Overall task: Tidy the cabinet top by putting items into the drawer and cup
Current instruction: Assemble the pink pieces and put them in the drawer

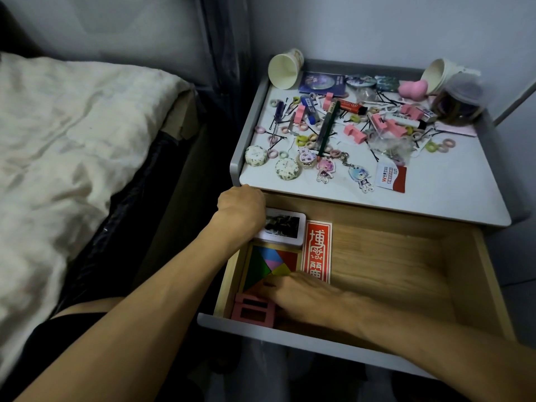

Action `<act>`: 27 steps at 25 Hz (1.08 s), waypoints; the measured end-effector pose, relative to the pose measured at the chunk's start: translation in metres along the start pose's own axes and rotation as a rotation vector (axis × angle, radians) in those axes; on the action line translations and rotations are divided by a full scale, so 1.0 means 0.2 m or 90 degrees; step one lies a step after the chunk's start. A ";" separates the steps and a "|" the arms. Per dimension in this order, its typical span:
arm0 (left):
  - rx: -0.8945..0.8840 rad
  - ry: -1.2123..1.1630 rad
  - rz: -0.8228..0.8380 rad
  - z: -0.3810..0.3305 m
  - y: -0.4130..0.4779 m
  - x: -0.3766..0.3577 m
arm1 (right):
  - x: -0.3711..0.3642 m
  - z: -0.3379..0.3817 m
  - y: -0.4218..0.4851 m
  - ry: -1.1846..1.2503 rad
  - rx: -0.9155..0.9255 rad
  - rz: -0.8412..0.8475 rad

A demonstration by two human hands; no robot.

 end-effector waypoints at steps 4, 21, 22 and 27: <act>0.001 -0.008 0.008 0.00 -0.03 0.02 | 0.07 -0.13 -0.03 -0.052 -0.052 -0.054; -0.081 -0.477 -0.369 -0.06 0.30 0.66 | 1.18 -1.02 -0.23 -0.091 -0.488 -0.452; -0.078 -0.419 -0.366 -0.09 0.38 0.68 | 1.18 -1.04 -0.23 -0.093 -0.493 -0.451; -0.047 -0.268 -0.365 -0.21 0.61 0.65 | 1.25 -1.13 -0.34 0.191 -0.478 -0.546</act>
Point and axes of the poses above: each hand's wrist, its own y-axis towards the middle knuckle, its own x-axis out of the back of the hand, z = x × y, the point moved 7 cm from there along y, towards the middle knuckle, and after that the axes turned 4 degrees about -x, right-handed, at the moved point
